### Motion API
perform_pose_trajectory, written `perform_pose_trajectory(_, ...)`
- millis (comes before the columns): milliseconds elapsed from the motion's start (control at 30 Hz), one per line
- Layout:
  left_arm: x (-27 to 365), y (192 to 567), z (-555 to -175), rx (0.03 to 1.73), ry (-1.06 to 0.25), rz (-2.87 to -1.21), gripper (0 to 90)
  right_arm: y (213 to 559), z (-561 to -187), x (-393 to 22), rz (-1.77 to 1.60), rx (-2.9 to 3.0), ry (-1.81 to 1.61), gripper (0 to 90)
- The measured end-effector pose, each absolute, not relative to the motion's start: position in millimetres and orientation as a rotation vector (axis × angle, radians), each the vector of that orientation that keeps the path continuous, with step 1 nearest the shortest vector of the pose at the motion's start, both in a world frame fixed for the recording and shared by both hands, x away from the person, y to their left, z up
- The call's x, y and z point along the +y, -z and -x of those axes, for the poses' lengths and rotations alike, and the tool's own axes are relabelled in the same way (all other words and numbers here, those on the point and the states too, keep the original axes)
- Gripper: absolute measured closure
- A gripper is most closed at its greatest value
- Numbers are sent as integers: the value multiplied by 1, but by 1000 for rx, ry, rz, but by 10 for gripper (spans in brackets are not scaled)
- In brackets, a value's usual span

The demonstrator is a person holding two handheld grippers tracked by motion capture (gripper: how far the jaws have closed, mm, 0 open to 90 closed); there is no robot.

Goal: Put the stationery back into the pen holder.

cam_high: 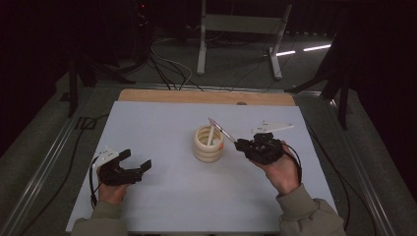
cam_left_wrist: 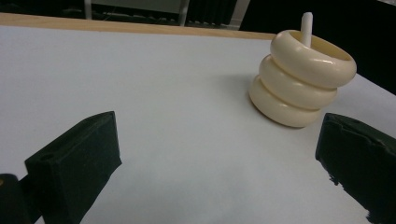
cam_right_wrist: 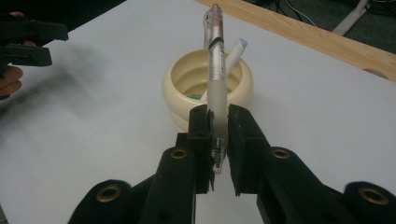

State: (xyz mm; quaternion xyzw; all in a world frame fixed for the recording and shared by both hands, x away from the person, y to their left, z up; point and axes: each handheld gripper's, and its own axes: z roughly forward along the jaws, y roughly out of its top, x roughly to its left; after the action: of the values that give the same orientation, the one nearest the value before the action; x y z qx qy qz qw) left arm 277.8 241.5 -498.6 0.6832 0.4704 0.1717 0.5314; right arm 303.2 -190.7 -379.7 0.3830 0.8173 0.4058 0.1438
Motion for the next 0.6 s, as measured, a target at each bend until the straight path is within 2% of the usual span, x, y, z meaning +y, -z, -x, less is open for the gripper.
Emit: perform_pose_trajectory(600,241,499,-278,1122,-409,-1629,3,377,-310,-181,-1089,2380,-1165,812)
